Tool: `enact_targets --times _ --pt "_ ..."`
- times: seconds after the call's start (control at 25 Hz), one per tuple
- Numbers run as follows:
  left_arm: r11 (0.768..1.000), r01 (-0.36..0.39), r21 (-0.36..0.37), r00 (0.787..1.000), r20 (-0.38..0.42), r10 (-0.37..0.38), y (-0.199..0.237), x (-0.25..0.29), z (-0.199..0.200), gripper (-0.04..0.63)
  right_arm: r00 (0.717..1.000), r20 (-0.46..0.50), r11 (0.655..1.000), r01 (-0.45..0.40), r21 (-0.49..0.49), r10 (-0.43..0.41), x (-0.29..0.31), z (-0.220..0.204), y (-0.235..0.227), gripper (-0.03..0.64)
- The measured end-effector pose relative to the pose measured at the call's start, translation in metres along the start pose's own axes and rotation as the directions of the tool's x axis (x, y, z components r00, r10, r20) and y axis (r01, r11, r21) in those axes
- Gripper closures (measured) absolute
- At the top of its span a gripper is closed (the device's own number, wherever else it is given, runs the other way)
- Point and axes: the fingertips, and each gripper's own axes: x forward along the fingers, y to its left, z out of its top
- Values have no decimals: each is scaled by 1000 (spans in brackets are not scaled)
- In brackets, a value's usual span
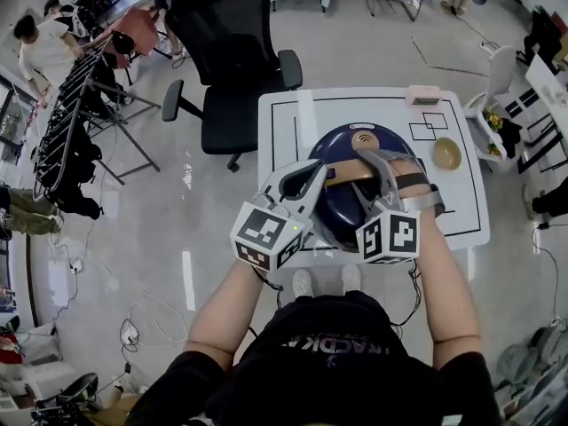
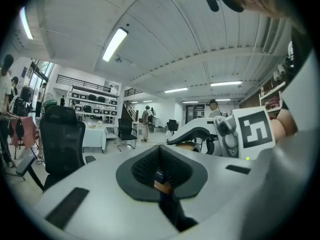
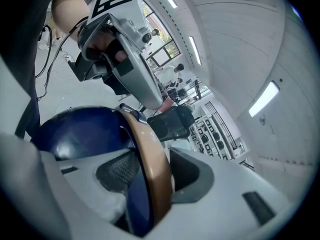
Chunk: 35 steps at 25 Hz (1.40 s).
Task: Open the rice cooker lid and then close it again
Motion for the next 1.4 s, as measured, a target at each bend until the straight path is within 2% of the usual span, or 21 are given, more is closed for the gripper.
enact_targets --times 0.24,0.96,1.2,1.4 --pt "1000 18 17 999 -45 -18 -3 5 -13 592 1000 -11 1000 2 6 -2 0 0 1 428" --pt "998 51 -30 998 -37 -52 -1 6 -15 594 1000 -30 1000 3 18 -3 1 -1 1 428" --pt "999 52 -10 998 -46 -52 -4 5 -14 594 999 -34 1000 6 18 -5 1 0 1 428" --pt "998 53 35 997 -59 -51 -10 6 -13 592 999 -37 1000 0 28 1 2 -1 1 428"
